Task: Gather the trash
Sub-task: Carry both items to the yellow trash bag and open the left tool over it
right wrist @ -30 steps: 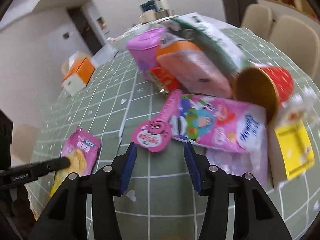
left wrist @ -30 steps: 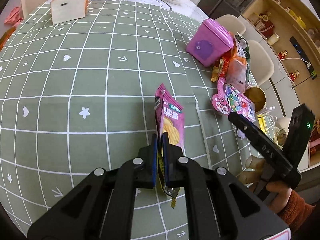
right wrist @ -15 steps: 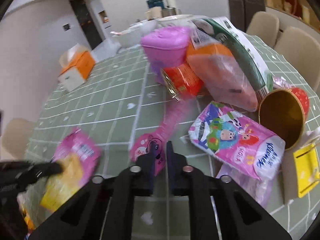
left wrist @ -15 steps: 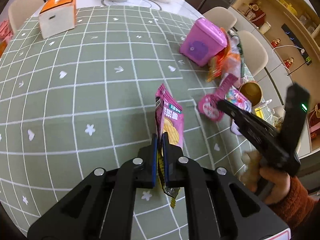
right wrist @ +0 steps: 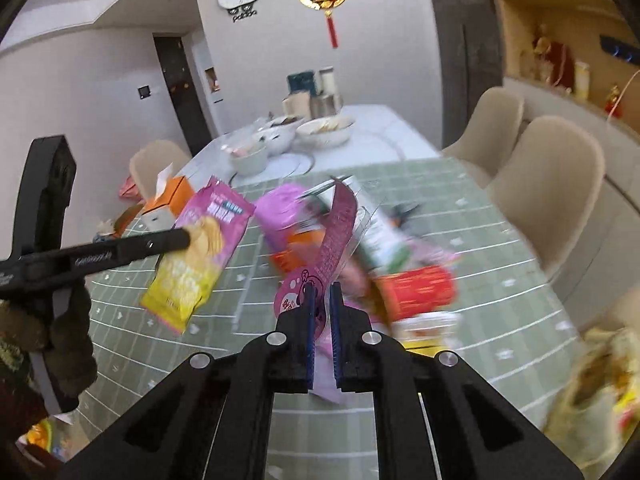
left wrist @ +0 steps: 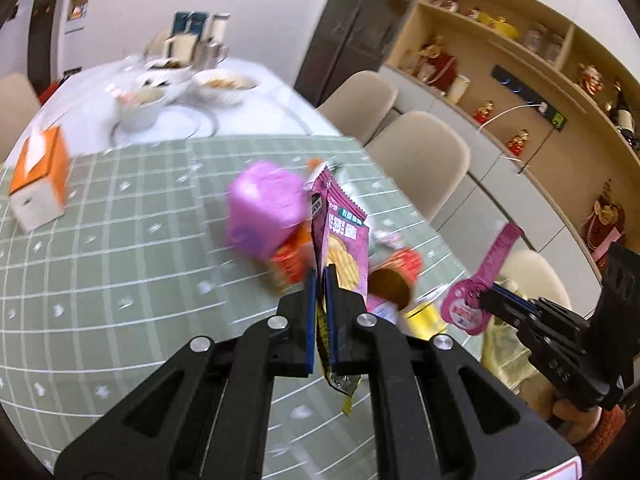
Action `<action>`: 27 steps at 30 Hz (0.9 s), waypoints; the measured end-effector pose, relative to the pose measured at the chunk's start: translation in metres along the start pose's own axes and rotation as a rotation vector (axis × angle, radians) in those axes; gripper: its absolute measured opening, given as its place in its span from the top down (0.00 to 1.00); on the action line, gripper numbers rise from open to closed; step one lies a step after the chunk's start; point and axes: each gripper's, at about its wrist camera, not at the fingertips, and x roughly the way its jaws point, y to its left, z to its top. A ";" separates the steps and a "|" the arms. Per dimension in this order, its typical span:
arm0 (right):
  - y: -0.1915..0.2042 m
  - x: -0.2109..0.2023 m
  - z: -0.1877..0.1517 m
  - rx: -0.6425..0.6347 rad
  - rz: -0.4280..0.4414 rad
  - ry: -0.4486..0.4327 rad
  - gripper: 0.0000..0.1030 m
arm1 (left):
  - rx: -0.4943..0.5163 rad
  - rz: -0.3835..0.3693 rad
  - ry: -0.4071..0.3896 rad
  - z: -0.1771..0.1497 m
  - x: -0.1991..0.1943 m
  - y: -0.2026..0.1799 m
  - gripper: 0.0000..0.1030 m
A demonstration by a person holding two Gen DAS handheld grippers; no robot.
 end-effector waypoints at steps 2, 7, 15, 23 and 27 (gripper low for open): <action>-0.020 -0.019 0.002 -0.014 -0.022 -0.016 0.92 | 0.023 -0.011 -0.009 0.003 0.008 -0.029 0.96; -0.074 -0.065 0.001 -0.029 -0.091 -0.064 0.92 | 0.073 -0.059 -0.008 0.001 0.028 -0.092 0.96; -0.150 -0.123 -0.022 0.031 -0.231 -0.099 0.92 | 0.149 -0.219 0.070 -0.008 0.076 -0.195 0.96; -0.228 -0.174 -0.064 0.157 -0.403 -0.083 0.92 | 0.250 -0.370 0.183 -0.030 0.121 -0.288 0.96; -0.261 -0.195 -0.084 0.212 -0.472 -0.075 0.92 | 0.266 -0.428 0.251 -0.043 0.150 -0.321 0.96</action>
